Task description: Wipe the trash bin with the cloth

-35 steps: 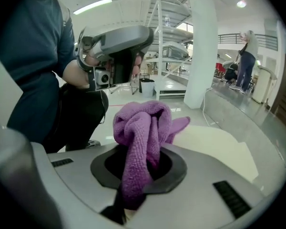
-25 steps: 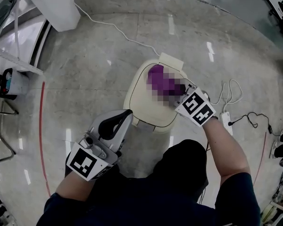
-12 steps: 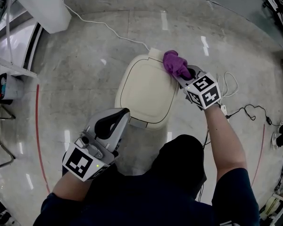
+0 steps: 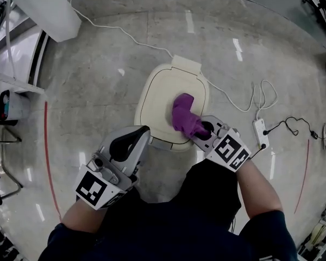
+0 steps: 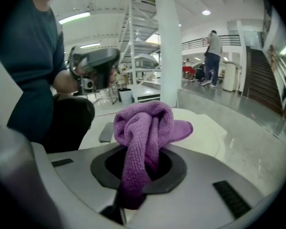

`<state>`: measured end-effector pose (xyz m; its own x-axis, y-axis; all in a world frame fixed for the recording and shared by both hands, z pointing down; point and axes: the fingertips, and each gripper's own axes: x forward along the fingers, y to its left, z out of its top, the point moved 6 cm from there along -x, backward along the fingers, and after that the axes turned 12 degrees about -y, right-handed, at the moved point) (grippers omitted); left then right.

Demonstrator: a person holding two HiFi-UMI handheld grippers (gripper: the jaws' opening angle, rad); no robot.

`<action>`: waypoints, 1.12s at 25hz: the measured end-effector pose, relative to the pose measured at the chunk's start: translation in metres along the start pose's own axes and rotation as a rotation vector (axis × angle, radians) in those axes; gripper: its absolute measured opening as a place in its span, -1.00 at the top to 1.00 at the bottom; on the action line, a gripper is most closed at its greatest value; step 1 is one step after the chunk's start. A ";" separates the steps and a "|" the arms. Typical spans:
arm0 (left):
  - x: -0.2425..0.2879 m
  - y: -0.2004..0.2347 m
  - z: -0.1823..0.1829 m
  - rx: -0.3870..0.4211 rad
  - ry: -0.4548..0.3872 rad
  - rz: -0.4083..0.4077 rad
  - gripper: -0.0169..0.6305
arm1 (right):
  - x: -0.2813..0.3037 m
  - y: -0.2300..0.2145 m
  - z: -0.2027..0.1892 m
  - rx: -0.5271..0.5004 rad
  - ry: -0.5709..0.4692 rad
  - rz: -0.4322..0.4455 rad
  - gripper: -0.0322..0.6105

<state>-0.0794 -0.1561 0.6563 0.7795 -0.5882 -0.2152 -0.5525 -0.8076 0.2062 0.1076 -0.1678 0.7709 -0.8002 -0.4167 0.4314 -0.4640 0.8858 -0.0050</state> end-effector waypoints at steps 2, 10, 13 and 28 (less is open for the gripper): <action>-0.001 0.002 0.000 -0.001 0.001 0.003 0.95 | 0.004 0.024 0.002 -0.065 0.031 0.076 0.69; -0.005 0.002 -0.002 -0.003 0.005 -0.001 0.95 | 0.019 0.080 0.003 -0.183 0.085 0.260 0.69; -0.005 0.003 -0.002 -0.001 0.002 0.001 0.95 | 0.022 0.083 0.006 -0.206 0.075 0.266 0.69; 0.004 -0.005 0.071 -0.095 0.010 0.048 0.95 | -0.051 0.057 0.109 0.003 -0.184 -0.012 0.69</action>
<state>-0.0951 -0.1576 0.5865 0.7561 -0.6253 -0.1933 -0.5591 -0.7706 0.3058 0.0802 -0.1183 0.6502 -0.8504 -0.4578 0.2593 -0.4749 0.8801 -0.0037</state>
